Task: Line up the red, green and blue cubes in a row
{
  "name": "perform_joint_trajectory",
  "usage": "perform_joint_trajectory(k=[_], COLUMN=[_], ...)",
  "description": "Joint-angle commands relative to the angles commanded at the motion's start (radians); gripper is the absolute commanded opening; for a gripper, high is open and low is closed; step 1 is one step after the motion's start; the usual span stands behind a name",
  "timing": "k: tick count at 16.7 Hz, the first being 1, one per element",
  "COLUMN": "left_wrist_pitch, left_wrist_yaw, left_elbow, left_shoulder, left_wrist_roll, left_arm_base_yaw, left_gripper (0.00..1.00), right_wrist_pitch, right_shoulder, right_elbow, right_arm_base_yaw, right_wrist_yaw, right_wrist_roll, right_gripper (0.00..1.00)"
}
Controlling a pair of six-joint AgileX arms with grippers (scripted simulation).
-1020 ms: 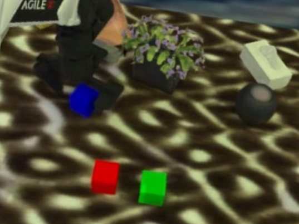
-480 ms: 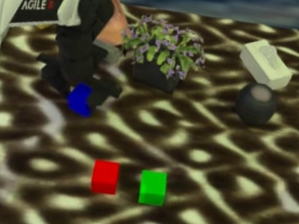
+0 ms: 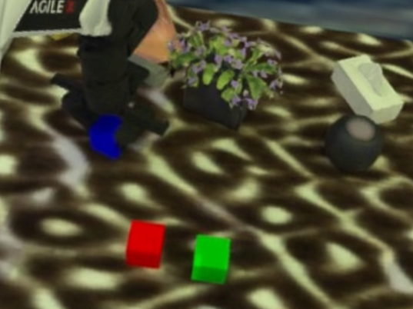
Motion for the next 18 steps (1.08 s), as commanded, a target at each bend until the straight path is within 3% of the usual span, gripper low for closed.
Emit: perform_joint_trajectory(k=[7, 14, 18], left_wrist_pitch=[-0.007, -0.214, -0.227], left_wrist_yaw=[0.001, 0.000, 0.000], left_elbow=[0.005, 0.136, 0.146], left_shoulder=[-0.012, -0.083, -0.091], left_wrist_roll=[0.001, -0.002, -0.002], left_arm_base_yaw=[0.001, 0.019, 0.021], left_gripper=[0.00, 0.00, 0.00], right_wrist_pitch=[0.000, 0.000, 0.000], right_shoulder=[0.000, 0.000, 0.000], right_elbow=[0.000, 0.000, 0.000], right_arm_base_yaw=[0.000, 0.000, 0.000], right_wrist_yaw=[0.000, 0.000, 0.000], right_wrist_roll=[0.000, 0.000, 0.000], right_gripper=[1.00, 1.00, 1.00])
